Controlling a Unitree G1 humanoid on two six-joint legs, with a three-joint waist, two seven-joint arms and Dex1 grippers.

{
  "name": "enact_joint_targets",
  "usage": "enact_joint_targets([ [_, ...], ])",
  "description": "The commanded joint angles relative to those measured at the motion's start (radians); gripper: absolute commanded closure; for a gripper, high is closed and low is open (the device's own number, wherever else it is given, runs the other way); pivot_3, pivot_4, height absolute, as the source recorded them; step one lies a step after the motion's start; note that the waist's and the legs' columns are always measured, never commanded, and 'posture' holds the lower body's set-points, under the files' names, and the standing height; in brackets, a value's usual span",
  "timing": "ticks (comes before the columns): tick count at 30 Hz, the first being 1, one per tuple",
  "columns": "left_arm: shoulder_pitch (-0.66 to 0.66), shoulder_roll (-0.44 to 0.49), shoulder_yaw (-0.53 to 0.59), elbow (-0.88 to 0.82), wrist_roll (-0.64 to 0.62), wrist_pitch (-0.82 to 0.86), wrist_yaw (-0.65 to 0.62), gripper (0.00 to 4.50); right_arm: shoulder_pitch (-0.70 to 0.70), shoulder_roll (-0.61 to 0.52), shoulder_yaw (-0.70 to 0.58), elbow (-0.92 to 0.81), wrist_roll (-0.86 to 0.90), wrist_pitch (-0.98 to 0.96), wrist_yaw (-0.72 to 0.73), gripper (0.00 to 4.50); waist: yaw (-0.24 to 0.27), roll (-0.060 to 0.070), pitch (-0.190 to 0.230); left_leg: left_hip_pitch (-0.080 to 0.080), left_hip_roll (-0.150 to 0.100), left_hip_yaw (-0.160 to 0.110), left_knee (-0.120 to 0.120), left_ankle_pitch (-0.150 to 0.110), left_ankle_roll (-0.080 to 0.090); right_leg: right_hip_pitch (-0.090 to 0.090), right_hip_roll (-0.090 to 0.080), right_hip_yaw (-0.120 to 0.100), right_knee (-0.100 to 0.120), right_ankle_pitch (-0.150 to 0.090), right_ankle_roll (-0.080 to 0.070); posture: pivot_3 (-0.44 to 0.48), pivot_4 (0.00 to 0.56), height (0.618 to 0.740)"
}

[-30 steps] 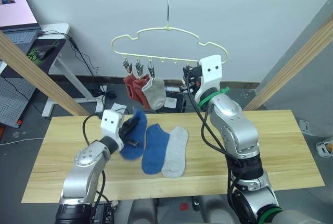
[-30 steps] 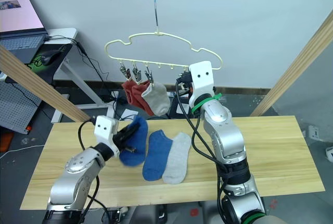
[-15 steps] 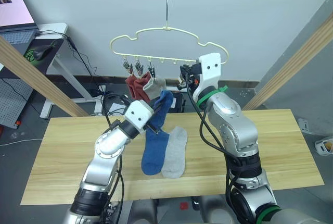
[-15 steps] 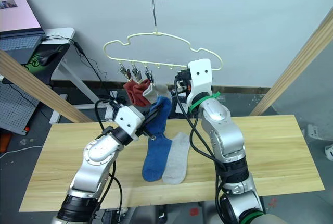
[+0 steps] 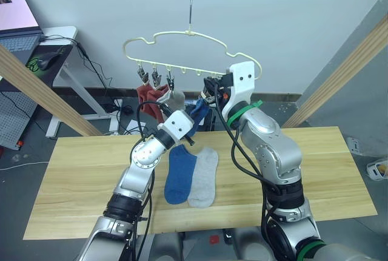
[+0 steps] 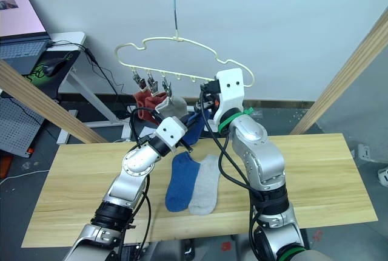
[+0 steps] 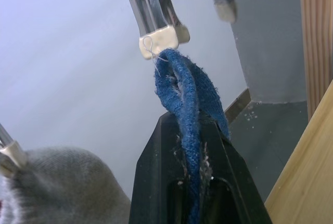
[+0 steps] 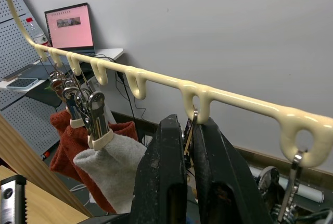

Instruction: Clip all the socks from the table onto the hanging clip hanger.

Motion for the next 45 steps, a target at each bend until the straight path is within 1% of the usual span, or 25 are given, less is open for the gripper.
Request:
enact_joint_targets([
  [1, -0.023, -0.012, -0.011, 0.007, -0.001, -0.033, -0.003, 4.49, -0.017, 0.012, 0.015, -0.074, 0.028, -0.018, 0.012, 4.50, 0.000, 0.000, 0.000, 0.000, 0.000, 0.000, 0.000, 0.000, 0.000, 0.000, 0.000, 0.000, 0.000, 0.000, 0.000, -0.158, 0.275, 0.738],
  [14, -0.064, -0.015, -0.025, 0.022, 0.005, -0.036, -0.020, 4.49, -0.012, 0.005, 0.032, -0.077, 0.026, -0.017, 0.017, 4.50, 0.000, 0.000, 0.000, 0.000, 0.000, 0.000, 0.000, 0.000, 0.000, 0.000, 0.000, 0.000, 0.001, 0.000, 0.000, -0.157, 0.271, 0.738],
  [33, -0.073, -0.011, 0.015, 0.013, 0.001, -0.071, 0.027, 4.49, -0.008, -0.073, 0.092, -0.055, -0.039, -0.108, 0.039, 4.50, 0.000, 0.000, 0.000, 0.000, 0.000, 0.000, 0.001, 0.000, 0.000, 0.000, 0.000, -0.001, 0.001, 0.000, 0.000, -0.149, 0.269, 0.738],
  [45, -0.086, -0.013, 0.017, 0.003, 0.003, -0.088, 0.056, 4.49, -0.002, -0.079, 0.096, -0.047, -0.057, -0.128, 0.035, 4.50, 0.000, 0.000, 0.000, 0.000, 0.000, 0.000, 0.001, 0.000, 0.000, 0.000, 0.000, -0.001, 0.001, 0.000, 0.000, -0.146, 0.267, 0.738],
])
